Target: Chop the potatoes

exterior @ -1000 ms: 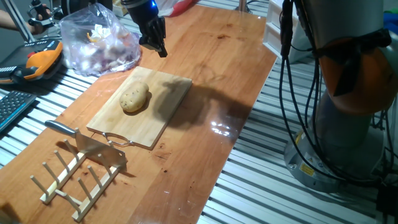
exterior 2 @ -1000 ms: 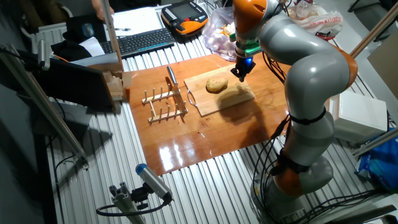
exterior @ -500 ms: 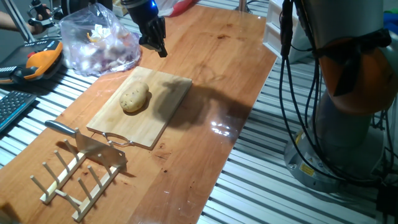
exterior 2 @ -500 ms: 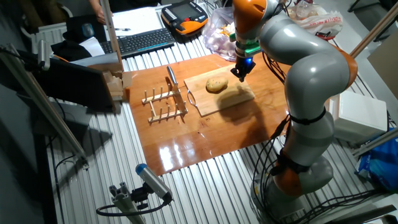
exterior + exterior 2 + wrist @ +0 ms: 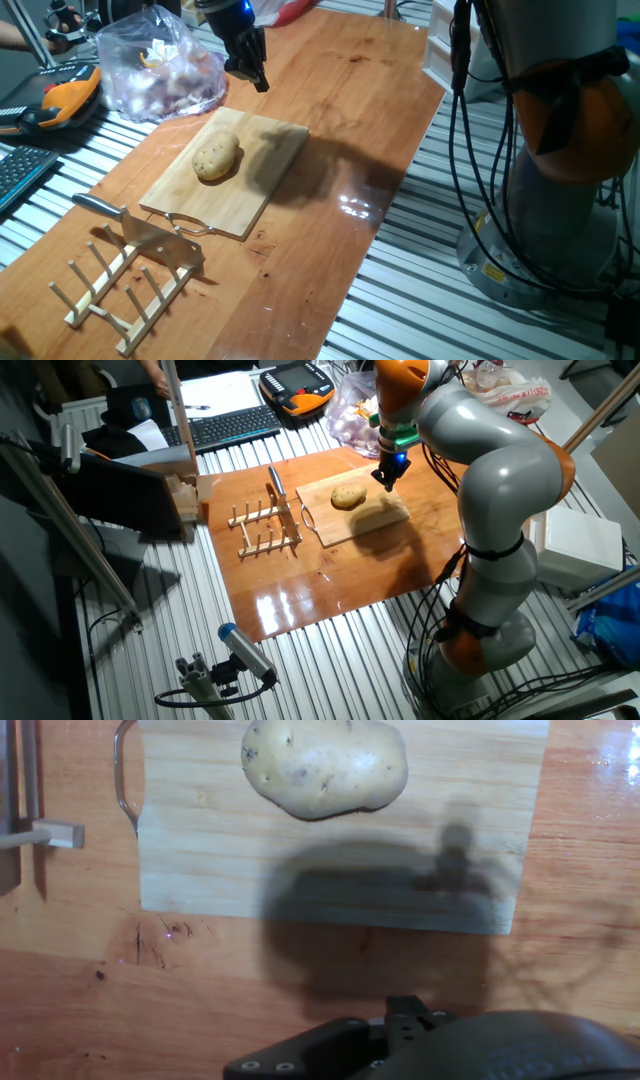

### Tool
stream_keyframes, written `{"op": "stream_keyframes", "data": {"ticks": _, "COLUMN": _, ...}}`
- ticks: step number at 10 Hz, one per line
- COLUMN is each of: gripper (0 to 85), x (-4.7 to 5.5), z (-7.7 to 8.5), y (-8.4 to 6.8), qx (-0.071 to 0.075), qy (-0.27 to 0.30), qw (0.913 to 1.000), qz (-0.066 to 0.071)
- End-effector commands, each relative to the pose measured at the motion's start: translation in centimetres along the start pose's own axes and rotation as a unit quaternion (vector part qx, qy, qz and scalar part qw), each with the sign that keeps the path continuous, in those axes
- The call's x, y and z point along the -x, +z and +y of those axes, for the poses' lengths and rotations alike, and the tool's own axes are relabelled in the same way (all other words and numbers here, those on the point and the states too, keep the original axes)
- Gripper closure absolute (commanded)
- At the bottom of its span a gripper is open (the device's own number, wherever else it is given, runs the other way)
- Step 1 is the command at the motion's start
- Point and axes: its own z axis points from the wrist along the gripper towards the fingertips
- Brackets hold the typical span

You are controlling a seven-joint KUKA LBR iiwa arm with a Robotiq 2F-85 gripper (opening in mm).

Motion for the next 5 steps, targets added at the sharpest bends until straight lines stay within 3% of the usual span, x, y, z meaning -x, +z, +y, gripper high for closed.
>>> {"op": "stream_keyframes", "data": {"ticks": 1, "gripper": 85.0, "x": 0.00, "z": 0.00, "y": -0.01, "qx": 0.000, "qy": 0.004, "qw": 1.0000, "qz": 0.000}}
{"op": "stream_keyframes", "data": {"ticks": 3, "gripper": 85.0, "x": 0.00, "z": 0.00, "y": -0.01, "qx": 0.000, "qy": 0.008, "qw": 0.9999, "qz": -0.007}}
{"op": "stream_keyframes", "data": {"ticks": 4, "gripper": 85.0, "x": 0.00, "z": 0.00, "y": -0.01, "qx": 0.006, "qy": 0.027, "qw": 0.9988, "qz": -0.041}}
{"op": "stream_keyframes", "data": {"ticks": 5, "gripper": 85.0, "x": 0.00, "z": 0.00, "y": -0.01, "qx": 0.018, "qy": 0.041, "qw": 0.9979, "qz": -0.047}}
